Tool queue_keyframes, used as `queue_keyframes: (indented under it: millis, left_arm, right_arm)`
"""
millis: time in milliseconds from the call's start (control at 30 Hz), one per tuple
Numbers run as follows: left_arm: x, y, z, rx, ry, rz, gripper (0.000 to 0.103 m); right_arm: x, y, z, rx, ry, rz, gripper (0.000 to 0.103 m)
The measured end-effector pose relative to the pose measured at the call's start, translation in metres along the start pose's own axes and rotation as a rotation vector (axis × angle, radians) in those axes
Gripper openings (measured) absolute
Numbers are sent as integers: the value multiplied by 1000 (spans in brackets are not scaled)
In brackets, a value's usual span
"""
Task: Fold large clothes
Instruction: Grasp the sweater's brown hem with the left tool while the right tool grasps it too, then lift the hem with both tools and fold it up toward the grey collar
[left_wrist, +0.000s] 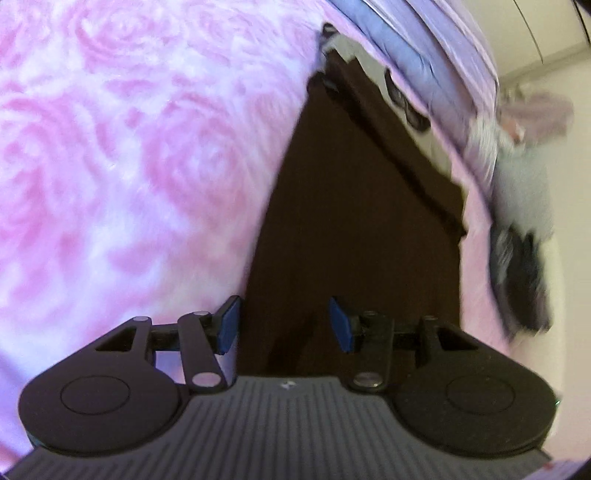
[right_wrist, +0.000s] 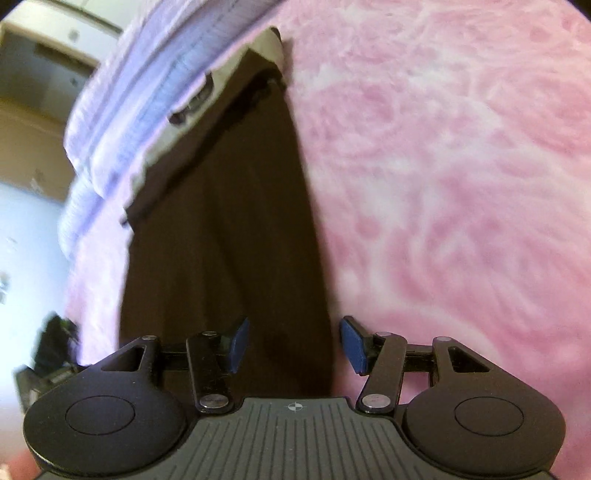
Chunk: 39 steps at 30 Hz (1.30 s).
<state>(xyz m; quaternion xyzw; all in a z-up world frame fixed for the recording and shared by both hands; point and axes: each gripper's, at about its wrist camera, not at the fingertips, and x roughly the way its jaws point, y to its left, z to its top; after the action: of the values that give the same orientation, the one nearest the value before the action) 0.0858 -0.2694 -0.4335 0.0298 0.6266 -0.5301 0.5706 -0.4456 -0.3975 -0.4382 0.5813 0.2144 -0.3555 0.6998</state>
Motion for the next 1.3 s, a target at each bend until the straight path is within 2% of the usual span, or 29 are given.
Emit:
queue_keyframes:
  millis: [100,167,233,367,467,500,533,667,833,967,1167,1300]
  left_arm:
    - [6,4,9,8,3,-49,45]
    - [5,7,9,33,18,-69,38]
    - [6,12,2,39,58,-88,24]
    - [3,17,-17,35,123,-126,22]
    - [5,13,-23,46,121,-103,18]
    - [7,8,-21,65,121,-76,8]
    - [5,4,-21,101,118,-52,6]
    - [-3,-13,-21,250,110,-13,5]
    - [-31,-18,-26,271,63,-32,4]
    - [-59,-8,-47,246,72,-15,4]
    - [-103,22,-104,104,168,44,4]
    - [-125,26,-127,48,212,55,4]
  right_arm:
    - [16,-6,14,25,-4,58,51]
    - [16,-5,19,-17,12,70,51]
    - [8,-7,13,-32,42,93,49]
    - [-6,-18,-7,27,67,125,40]
    - [-6,-19,-22,97,59,116,30]
    - [-4,-18,-21,104,64,97,18]
    - [-2,-15,-19,101,79,65,2]
    - [-6,0,-13,40,95,23,1]
    - [-40,11,-19,-3,69,56,1]
    - [-65,14,-44,-2,101,64,0]
    - [-91,4,-112,67,268,24,0]
    - [-111,2,-140,114,345,2,1]
